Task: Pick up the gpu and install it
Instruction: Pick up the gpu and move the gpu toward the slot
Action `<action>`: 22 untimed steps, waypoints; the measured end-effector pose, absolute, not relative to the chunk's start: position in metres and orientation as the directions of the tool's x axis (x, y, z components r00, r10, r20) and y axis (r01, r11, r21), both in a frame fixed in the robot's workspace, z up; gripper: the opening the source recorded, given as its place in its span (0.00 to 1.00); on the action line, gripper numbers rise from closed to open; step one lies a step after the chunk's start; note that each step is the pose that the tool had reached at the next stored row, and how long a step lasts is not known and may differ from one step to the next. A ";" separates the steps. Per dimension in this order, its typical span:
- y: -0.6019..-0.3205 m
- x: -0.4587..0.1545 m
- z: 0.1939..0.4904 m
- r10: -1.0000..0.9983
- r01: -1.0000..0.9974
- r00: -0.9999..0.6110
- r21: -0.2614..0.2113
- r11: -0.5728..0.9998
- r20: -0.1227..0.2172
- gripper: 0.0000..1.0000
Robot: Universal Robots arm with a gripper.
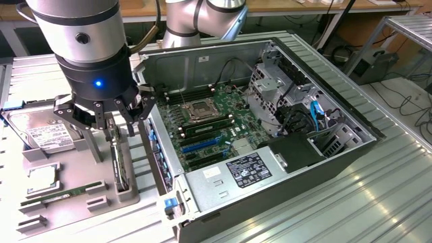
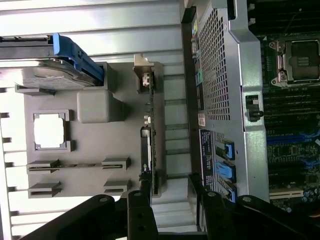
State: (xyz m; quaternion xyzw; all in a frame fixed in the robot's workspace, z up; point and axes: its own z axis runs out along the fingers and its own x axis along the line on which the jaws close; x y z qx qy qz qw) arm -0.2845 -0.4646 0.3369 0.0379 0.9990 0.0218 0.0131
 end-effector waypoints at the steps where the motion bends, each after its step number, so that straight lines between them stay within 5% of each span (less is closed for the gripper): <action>1: -0.465 -0.284 0.337 0.076 0.075 -0.997 0.045 0.996 -0.025 0.42; 22: -0.465 -0.286 0.329 0.076 0.075 -0.997 0.044 0.996 -0.025 0.42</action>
